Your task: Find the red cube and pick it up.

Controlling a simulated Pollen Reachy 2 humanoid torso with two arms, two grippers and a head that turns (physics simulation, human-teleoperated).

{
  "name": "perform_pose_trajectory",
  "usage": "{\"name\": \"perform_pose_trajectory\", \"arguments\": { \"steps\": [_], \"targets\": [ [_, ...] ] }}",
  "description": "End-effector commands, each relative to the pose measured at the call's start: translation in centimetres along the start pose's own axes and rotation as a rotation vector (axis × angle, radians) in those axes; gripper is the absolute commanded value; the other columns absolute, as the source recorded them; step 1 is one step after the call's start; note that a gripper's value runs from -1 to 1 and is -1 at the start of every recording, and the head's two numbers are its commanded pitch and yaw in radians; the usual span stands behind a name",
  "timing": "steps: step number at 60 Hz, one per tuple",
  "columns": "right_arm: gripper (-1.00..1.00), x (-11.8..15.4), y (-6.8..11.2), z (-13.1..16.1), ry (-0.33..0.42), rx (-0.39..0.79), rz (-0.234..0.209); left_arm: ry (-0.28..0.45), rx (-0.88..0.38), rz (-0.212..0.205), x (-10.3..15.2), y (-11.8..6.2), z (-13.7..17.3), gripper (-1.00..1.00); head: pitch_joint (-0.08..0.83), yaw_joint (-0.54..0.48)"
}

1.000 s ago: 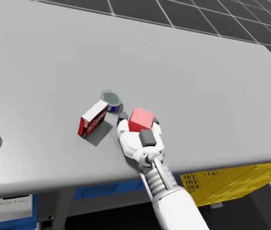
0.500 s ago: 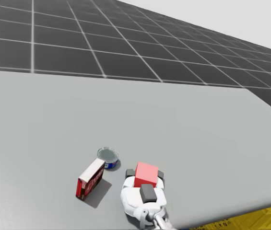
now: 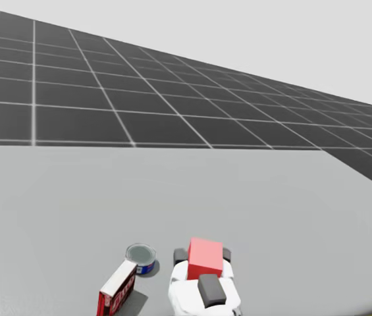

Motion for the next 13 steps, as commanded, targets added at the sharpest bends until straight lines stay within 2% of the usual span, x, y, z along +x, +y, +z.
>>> {"name": "perform_pose_trajectory", "arguments": {
  "steps": [1, 6, 7, 10, 11, 13],
  "targets": [
    [1.00, 6.1, 0.2, 0.6, -0.178, 0.107, 0.031, 0.000, 0.001, 0.004, 0.0, 0.1, 0.0, -1.00, 0.333, -0.46],
    [1.00, 9.1, 0.1, 1.2, -0.259, 0.115, 0.058, 0.000, 0.002, 0.006, 0.1, 0.1, 0.0, -1.00, 0.335, -0.47],
    [1.00, 10.4, 0.0, 1.5, -0.299, 0.116, 0.071, 0.000, 0.003, 0.007, 0.1, 0.2, 0.0, -1.00, 0.336, -0.47],
    [1.00, 11.6, 0.0, 1.8, -0.339, 0.116, 0.086, 0.000, 0.004, 0.008, 0.1, 0.1, 0.0, -1.00, 0.337, -0.47],
    [1.00, 12.8, 0.0, 2.0, -0.385, 0.113, 0.105, 0.000, 0.004, 0.008, 0.1, 0.1, 0.0, -1.00, 0.338, -0.48],
    [1.00, 13.5, -0.1, 2.2, -0.413, 0.108, 0.115, 0.000, 0.004, 0.008, 0.1, 0.2, 0.0, -1.00, 0.339, -0.48]
  ]
}}
